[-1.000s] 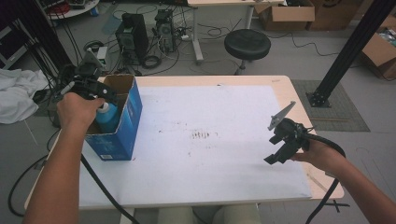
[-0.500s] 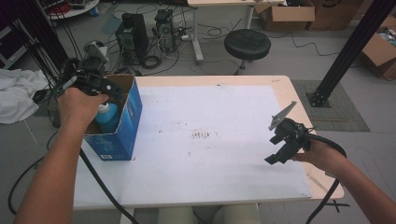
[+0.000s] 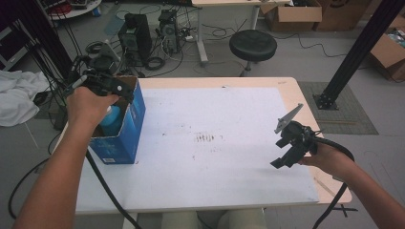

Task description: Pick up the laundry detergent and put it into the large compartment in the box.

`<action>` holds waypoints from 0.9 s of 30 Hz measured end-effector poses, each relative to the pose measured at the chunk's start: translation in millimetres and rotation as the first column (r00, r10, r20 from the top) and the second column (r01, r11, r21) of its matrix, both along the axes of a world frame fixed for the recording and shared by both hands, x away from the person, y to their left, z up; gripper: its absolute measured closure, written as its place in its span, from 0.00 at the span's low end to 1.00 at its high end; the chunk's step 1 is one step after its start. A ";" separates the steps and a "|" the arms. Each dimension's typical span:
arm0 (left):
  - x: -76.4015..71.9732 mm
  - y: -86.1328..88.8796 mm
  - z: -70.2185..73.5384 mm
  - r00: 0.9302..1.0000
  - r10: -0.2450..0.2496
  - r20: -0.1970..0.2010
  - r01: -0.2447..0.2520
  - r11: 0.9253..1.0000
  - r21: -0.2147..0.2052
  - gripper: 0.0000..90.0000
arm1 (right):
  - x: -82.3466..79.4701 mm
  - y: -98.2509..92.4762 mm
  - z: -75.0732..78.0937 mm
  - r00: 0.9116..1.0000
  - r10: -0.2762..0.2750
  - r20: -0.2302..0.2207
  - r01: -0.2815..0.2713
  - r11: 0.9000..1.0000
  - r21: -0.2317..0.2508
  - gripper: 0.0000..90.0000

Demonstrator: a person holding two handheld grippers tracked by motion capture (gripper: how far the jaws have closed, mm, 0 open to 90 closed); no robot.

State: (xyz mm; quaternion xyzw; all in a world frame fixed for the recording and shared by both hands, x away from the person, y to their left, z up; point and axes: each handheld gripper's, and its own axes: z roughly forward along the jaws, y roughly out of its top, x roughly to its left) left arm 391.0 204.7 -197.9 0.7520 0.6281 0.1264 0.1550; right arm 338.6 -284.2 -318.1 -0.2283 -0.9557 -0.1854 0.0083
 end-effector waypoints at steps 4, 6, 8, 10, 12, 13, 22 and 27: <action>0.5 -10.3 3.7 0.999 -0.034 0.005 0.034 0.999 0.005 0.22 | -0.2 0.7 0.6 1.000 0.000 -0.001 0.000 1.000 -0.002 0.20; 1.2 -16.2 5.1 0.999 -0.047 0.009 0.047 0.999 0.005 0.22 | 0.1 1.1 0.7 1.000 0.003 0.002 -0.003 1.000 0.000 0.20; 2.3 -22.2 6.3 0.998 -0.061 0.012 0.061 0.998 0.007 0.22 | -0.1 1.7 1.1 1.000 0.002 0.001 -0.002 1.000 -0.001 0.20; 4.6 -30.5 7.8 0.997 -0.081 0.012 0.081 0.997 0.008 0.21 | 0.1 2.4 1.3 1.000 0.003 0.000 -0.003 1.000 -0.003 0.20; 5.5 -33.4 8.0 0.996 -0.086 0.011 0.086 0.996 0.008 0.21 | -0.1 2.6 1.3 1.000 0.001 -0.002 -0.001 1.000 -0.003 0.20; 6.5 -36.1 8.2 0.996 -0.093 0.013 0.093 0.996 0.009 0.21 | 0.0 2.8 1.4 1.000 0.001 -0.001 -0.001 1.000 -0.004 0.20; 15.8 -65.1 10.5 0.989 -0.145 0.022 0.144 0.989 0.006 0.21 | 1.9 4.5 1.3 1.000 -0.001 -0.005 0.001 1.000 -0.004 0.20; 23.8 -82.3 7.5 0.985 -0.170 0.027 0.170 0.985 -0.006 0.22 | 3.7 4.7 1.7 1.000 -0.009 -0.008 0.009 1.000 -0.005 0.20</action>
